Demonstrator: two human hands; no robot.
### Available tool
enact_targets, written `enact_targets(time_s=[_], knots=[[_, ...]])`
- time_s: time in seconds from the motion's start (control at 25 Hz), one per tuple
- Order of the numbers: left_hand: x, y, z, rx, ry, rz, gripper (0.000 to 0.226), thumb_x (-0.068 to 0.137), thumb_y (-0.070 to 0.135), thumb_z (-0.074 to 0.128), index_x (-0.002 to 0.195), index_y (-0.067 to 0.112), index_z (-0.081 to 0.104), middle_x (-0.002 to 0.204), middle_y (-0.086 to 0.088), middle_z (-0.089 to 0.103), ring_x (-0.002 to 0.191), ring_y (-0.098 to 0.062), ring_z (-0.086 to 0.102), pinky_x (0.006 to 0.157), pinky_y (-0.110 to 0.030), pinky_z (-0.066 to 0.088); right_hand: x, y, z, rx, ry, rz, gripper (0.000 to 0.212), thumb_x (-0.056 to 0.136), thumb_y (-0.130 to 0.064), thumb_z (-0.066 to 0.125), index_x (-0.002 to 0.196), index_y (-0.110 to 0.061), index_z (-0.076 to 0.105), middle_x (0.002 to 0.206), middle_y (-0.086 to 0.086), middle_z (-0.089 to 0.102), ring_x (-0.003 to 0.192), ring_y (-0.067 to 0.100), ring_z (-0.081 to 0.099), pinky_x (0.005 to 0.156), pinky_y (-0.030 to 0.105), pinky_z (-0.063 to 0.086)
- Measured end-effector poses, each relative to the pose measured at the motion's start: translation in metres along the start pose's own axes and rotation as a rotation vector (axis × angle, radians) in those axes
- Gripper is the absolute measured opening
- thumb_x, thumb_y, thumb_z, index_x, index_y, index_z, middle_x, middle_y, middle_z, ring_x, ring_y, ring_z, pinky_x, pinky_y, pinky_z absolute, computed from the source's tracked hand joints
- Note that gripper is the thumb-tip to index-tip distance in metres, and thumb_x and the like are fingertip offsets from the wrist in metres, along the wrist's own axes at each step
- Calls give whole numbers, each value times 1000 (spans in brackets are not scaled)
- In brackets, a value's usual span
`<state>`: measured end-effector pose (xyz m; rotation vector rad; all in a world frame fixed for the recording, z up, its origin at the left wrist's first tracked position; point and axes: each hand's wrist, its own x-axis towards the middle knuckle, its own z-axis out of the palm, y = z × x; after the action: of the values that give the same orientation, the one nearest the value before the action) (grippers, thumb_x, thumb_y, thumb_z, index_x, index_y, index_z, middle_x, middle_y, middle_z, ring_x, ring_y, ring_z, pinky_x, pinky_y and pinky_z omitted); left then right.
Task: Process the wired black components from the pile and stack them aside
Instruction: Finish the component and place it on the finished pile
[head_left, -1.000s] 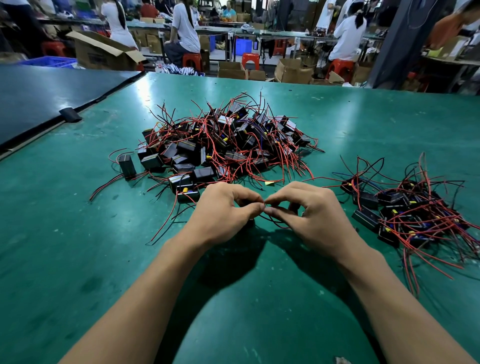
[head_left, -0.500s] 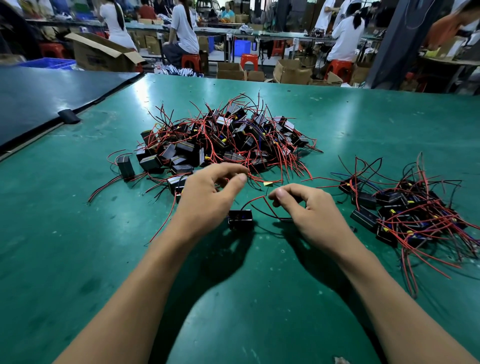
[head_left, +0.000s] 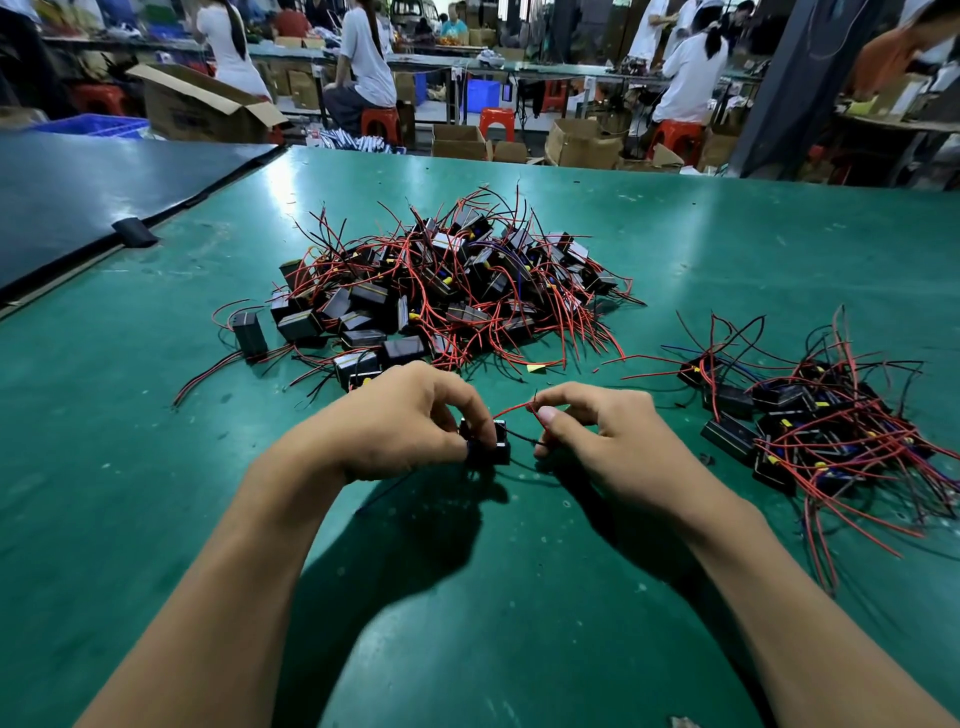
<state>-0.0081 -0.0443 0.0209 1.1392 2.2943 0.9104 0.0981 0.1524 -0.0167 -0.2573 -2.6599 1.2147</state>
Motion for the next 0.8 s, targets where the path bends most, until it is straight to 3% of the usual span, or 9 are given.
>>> enact_targets(time_s=[0.12,0.2,0.32,0.4,0.48,0.64,0.72,0.8], knots=[[1,2,2,-2,17,70,15,78,19,81,81,34,79,93,5,68,77,-10,61,65,-17,47,-1,-2,1,11,-3,12,20,101,-29,56,89,-44,61,71,-9,74,88,7,70,105,53,42],[3,4,5,-27,62,92,8,78,25,81,84,29,80,92,5,68,80,-15,61,72,-27,50,-2,-4,1,-18,15,4,18,101,-28,56,92,-42,63,75,-9,73,86,4,68,105,52,41],[6,4,9,-79,147,105,10,79,31,79,86,23,80,90,-1,70,83,-29,62,78,-42,51,-1,-6,-1,-147,69,-23,19,102,-28,53,108,-32,71,95,-17,69,106,9,61,108,48,36],[7,2,12,-105,188,99,9,81,33,77,85,25,78,86,-12,69,74,-28,61,71,-33,51,0,-7,0,-159,90,-23,22,104,-27,50,112,-28,71,94,-21,65,108,12,60,107,47,35],[8,-1,14,-132,227,70,5,82,34,76,82,29,76,79,-12,69,64,-14,56,60,-23,45,0,-5,4,-151,99,-21,23,105,-25,47,111,-27,69,93,-16,68,101,12,62,104,46,38],[13,-2,24,-142,314,89,2,83,30,76,83,29,76,72,-6,71,61,-12,56,59,-26,45,4,4,10,-29,228,-7,22,105,-25,46,104,-23,68,63,-21,54,66,-6,54,71,15,38],[15,-1,31,-115,343,124,2,83,29,76,83,27,77,71,-7,69,57,-13,54,58,-25,44,5,5,11,6,253,-16,24,105,-28,46,106,-20,69,74,-20,59,73,-8,54,68,9,37],[16,0,35,-98,381,158,2,82,26,77,84,26,77,68,-3,68,52,-4,47,53,-15,39,6,7,12,6,255,-39,24,104,-30,48,111,-19,68,94,-11,65,88,-1,57,79,15,40]])
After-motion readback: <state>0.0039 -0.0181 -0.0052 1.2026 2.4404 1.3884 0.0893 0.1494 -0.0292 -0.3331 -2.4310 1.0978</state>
